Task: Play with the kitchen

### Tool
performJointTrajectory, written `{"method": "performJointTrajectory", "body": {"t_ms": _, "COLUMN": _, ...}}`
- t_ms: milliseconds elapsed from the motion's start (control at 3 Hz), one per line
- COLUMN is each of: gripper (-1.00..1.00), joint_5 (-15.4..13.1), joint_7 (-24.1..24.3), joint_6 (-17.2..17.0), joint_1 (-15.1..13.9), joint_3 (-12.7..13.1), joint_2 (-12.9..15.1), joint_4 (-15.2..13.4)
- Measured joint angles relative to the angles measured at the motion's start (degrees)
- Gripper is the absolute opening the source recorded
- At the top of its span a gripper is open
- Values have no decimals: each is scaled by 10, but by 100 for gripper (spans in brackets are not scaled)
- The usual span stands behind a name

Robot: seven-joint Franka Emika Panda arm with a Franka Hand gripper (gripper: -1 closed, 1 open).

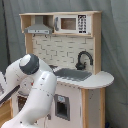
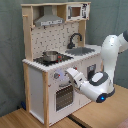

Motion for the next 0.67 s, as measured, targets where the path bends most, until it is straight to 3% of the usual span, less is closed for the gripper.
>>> {"method": "performJointTrajectory", "body": {"t_ms": 333, "gripper": 100, "joint_5": 4, "joint_7": -59, "joint_6": 9, "joint_1": -8, "joint_3": 0, "joint_2": 0, "joint_4": 0}}
{"method": "performJointTrajectory", "body": {"t_ms": 667, "gripper": 100, "joint_5": 5, "joint_7": -48, "joint_6": 55, "joint_1": -37, "joint_3": 1, "joint_2": 3, "joint_4": 16}}
